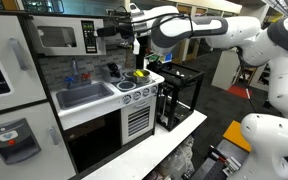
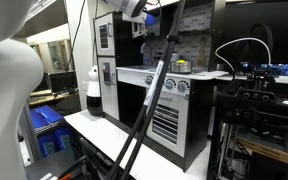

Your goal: Open the door of the cabinet on the top of the sink

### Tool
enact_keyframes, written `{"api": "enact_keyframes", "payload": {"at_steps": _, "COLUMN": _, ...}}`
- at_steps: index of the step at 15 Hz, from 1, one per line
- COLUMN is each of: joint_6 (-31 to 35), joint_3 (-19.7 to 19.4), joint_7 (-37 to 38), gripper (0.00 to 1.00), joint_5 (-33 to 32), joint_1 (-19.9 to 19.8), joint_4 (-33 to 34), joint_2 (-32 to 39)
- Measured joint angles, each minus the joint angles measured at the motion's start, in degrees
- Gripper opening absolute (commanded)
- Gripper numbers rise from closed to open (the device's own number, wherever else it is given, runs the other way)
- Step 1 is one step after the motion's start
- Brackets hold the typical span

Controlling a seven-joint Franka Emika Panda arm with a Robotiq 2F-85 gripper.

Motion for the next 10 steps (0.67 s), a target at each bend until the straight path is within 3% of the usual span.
{"api": "enact_keyframes", "payload": {"at_steps": 4, "joint_6": -1.6, "joint_3": 2.8, "joint_7": 0.1, "gripper": 1.00, "joint_5": 0.5, "joint_1": -2.7, "joint_4": -2.1, "joint_2": -0.8}}
{"api": "enact_keyframes", "payload": {"at_steps": 10, "joint_6": -1.9, "joint_3": 3.7, "joint_7": 0.1, "gripper": 1.00, "joint_5": 0.5, "joint_1": -4.2, "joint_4": -3.0, "joint_2": 0.5}}
